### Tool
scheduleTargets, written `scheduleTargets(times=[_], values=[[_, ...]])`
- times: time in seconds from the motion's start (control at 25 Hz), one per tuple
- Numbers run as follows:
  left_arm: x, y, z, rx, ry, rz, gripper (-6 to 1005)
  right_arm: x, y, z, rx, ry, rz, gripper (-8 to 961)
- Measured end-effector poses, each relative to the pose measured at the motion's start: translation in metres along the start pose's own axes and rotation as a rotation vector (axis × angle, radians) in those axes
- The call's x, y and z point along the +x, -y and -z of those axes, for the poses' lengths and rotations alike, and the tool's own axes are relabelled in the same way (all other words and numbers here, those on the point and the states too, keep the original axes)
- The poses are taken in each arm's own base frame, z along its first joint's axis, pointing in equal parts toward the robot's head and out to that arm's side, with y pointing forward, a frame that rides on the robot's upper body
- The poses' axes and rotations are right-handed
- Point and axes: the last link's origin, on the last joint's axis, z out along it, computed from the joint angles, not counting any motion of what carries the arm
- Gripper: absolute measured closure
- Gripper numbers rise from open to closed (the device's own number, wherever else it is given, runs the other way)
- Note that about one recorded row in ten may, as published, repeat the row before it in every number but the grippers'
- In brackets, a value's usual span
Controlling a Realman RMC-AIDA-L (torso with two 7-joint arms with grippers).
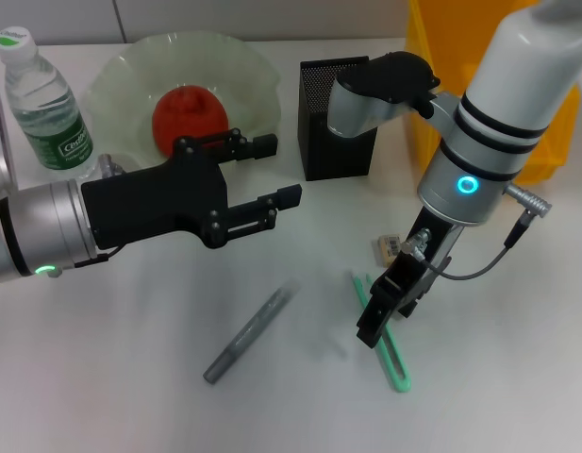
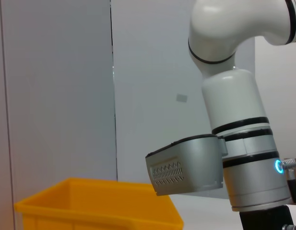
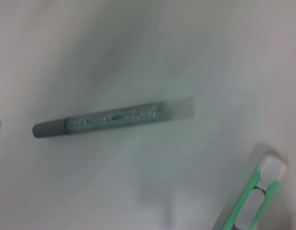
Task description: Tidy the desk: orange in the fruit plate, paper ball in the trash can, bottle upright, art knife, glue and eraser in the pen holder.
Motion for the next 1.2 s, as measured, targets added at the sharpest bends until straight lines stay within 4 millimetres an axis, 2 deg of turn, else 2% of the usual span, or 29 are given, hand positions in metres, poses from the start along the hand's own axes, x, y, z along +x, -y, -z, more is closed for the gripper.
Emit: scheduleTargets(times=[0.48, 0.72, 1.2], values=[[-0.0013, -0.0009, -0.0007, 0.003, -0.006, 0.012, 375, -0.0017, 0.0017, -0.0013, 0.006, 0.017, -0.003, 246], [-0.0012, -0.0008, -0.0008, 0.003, -0.007, 0.006, 375, -0.0046, 0.001, -0.0003, 0.012, 0.022, 0.002, 379], [0.0009, 0.0008, -0.0019, 0.008, -0.017, 0.001, 375, -0.0098, -0.0029, 0.0011, 0.049, -0.012, 0.03, 374]])
